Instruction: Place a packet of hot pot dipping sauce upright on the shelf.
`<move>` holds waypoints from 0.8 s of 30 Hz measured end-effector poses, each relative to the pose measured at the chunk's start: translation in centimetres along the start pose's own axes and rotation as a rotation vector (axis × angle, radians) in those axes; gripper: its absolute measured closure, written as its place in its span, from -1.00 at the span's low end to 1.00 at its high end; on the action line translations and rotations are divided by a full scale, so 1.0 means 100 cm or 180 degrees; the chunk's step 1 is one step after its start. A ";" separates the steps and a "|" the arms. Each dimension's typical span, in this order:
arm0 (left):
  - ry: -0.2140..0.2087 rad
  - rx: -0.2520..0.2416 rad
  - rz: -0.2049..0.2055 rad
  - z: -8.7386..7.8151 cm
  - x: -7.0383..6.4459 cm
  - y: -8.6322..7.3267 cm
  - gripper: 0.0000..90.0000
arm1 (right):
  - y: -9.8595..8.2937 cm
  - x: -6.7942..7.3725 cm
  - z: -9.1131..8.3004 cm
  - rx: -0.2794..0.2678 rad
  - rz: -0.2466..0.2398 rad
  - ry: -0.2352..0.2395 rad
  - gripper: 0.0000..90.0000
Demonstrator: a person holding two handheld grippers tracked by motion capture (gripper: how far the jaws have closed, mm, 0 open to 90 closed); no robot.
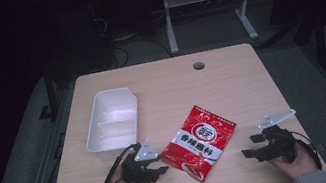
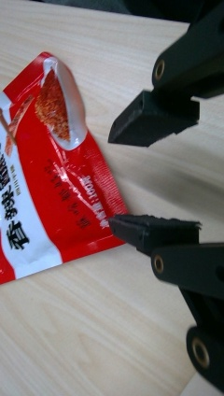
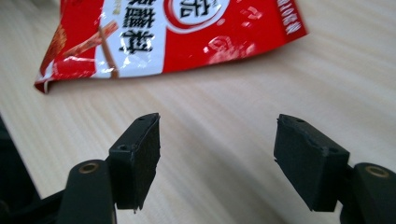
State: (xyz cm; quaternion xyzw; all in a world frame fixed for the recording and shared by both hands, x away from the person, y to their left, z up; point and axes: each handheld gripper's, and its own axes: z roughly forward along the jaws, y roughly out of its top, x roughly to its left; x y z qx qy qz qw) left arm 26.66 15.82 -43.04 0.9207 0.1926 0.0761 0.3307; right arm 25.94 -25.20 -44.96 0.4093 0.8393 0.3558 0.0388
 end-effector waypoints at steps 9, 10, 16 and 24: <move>-0.0014 0.0131 0.0115 0.014 0.003 0.027 0.60 | 0.029 -0.012 -0.002 -0.0085 0.0007 -0.0067 -0.33; -0.0008 0.0166 0.0139 0.016 0.004 0.029 0.64 | 0.032 -0.013 -0.001 -0.0076 0.0011 -0.0073 -0.33; 0.0001 0.0237 0.0063 0.028 0.006 0.035 0.78 | 0.054 -0.017 0.002 -0.0132 0.0006 -0.0125 -0.33; -0.0012 0.0309 0.0056 0.038 0.004 0.037 0.81 | 0.076 -0.025 0.016 -0.0139 0.0151 -0.0071 -0.31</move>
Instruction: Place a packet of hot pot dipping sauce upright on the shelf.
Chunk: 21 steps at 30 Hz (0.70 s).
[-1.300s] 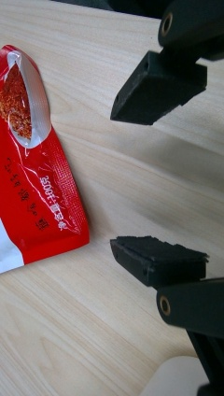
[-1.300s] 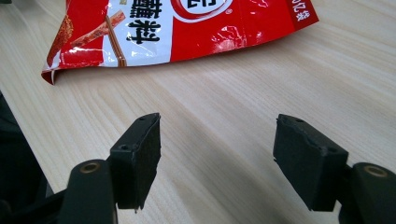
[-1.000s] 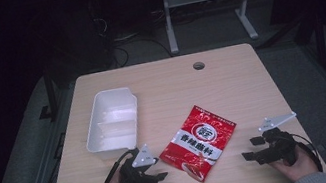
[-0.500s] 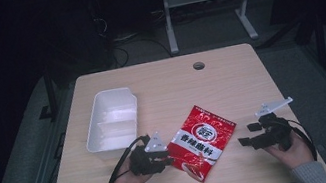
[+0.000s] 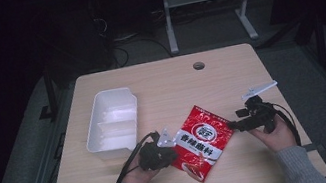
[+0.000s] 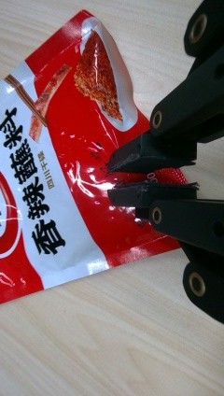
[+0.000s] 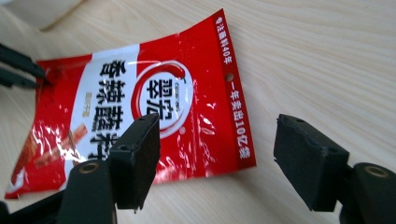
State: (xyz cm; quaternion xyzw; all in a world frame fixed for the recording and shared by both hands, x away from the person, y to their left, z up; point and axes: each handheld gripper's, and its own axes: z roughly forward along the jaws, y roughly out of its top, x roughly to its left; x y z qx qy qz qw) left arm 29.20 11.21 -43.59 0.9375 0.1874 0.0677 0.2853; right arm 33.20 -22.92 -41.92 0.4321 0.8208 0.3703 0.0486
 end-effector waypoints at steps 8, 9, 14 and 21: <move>-0.0029 0.0020 0.0038 0.005 0.000 0.000 0.87 | -0.001 -0.009 0.015 0.0099 0.0203 0.0080 -0.30; -0.0023 0.0016 0.0040 0.005 0.000 0.000 0.87 | -0.003 -0.010 0.017 0.0100 0.0272 0.0131 -0.30; 0.0011 0.0009 0.0066 0.005 -0.002 -0.001 0.89 | -0.010 -0.008 0.028 0.0223 0.0307 0.0149 -0.26; 0.0004 -0.0020 0.0046 0.005 -0.002 -0.002 0.89 | -0.010 -0.001 0.034 0.0277 0.0232 0.0272 -0.09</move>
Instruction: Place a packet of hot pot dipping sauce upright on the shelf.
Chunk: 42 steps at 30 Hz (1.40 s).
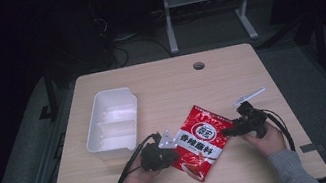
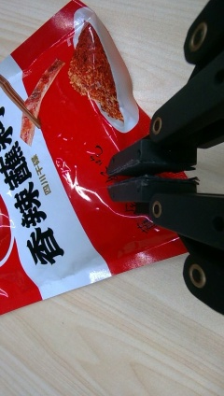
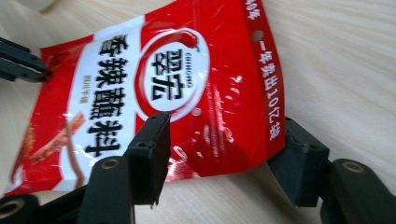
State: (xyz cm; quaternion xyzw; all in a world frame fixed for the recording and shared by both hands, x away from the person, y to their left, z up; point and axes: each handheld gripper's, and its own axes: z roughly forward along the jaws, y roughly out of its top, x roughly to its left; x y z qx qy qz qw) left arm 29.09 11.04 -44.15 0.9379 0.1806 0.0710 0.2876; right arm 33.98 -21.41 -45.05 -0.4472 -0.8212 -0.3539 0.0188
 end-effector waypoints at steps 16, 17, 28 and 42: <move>0.0014 -0.0023 0.0003 0.000 -0.001 -0.001 0.89 | -0.001 0.003 -0.002 -0.0240 0.0115 0.0619 0.24; 0.0014 -0.0023 0.0003 0.000 -0.001 -0.001 0.89 | -0.001 0.003 -0.002 -0.0240 0.0115 0.0619 0.24; 0.0053 -0.0031 0.0032 0.000 -0.002 -0.002 0.89 | -0.004 0.006 0.015 -0.0105 0.0236 0.0645 0.62; 0.0147 -0.0044 0.0088 -0.003 -0.007 -0.002 0.62 | -0.001 0.014 0.013 -0.0111 0.0058 0.0594 0.96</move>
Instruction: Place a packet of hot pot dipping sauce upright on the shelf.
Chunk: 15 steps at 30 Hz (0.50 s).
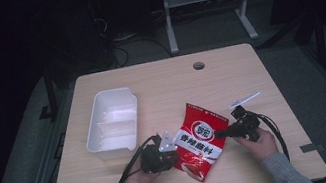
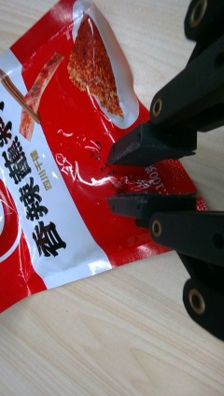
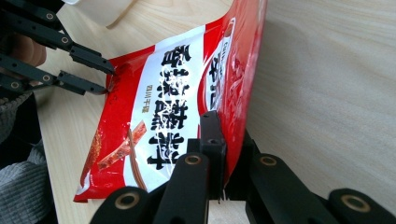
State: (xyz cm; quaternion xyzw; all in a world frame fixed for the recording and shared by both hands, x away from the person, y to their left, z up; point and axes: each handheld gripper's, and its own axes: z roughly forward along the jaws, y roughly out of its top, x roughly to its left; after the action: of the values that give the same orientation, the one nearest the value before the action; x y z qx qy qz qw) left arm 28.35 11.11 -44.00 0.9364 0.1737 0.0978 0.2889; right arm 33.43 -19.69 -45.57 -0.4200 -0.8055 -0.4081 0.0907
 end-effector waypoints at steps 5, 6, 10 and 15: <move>-0.0026 -0.0017 0.0063 -0.005 -0.006 -0.002 0.52 | 0.001 0.002 -0.003 -0.0028 0.0006 0.0047 0.96; -0.0025 -0.0027 0.0066 -0.007 -0.007 -0.003 0.49 | 0.002 0.003 -0.005 -0.0056 0.0012 0.0063 0.96; -0.0051 -0.0073 0.0028 -0.013 -0.007 -0.005 0.45 | 0.004 0.006 -0.009 -0.0091 -0.0032 0.0038 0.96; -0.0054 -0.0060 -0.0005 -0.019 -0.008 -0.015 0.41 | 0.012 0.016 -0.016 -0.0165 -0.0095 0.0079 0.97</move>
State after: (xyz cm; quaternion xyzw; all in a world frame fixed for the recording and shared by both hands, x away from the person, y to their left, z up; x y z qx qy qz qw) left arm 26.68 12.93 -43.41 0.9343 0.1711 0.0913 0.2992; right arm 33.06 -19.53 -43.04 -0.4051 -0.7996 -0.4353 0.0837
